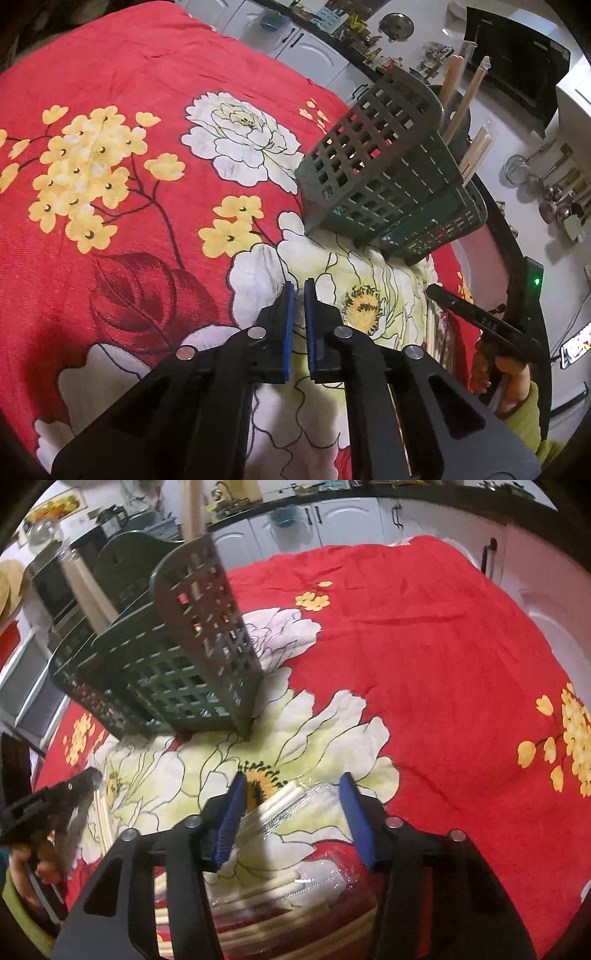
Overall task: Organize utensils
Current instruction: 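Close the left tool on a chopstick while the right tool grasps another, then lift the chopsticks with both tools and carry them over the green caddy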
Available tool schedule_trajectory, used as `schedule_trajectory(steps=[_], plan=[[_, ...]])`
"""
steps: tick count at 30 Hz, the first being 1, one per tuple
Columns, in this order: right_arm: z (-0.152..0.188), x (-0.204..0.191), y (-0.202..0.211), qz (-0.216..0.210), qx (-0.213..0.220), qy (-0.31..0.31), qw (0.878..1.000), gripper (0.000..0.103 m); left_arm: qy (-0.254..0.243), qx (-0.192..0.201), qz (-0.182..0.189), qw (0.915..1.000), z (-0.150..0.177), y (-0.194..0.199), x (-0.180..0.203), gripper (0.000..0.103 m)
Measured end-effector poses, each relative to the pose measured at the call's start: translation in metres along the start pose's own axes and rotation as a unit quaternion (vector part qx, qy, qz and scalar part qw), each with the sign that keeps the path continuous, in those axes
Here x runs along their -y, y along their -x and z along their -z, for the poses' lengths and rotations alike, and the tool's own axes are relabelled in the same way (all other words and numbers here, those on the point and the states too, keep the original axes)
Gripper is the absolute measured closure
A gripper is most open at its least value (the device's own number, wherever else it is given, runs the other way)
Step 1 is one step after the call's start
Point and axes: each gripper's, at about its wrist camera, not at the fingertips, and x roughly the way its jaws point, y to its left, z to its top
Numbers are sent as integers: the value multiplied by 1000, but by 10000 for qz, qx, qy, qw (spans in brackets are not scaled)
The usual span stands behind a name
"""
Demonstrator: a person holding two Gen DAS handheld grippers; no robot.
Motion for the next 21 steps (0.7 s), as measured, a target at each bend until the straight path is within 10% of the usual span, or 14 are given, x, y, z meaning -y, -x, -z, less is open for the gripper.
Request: schedule_trajectory(steps=[5, 21], plan=[[-1, 0, 3, -76, 104, -36, 9999, 96, -4, -1, 38, 10000, 1, 1, 0, 102], [-6, -31, 81, -623, 1243, 275, 9899, 100, -341, 428, 424, 9976, -5, 48, 33, 102]])
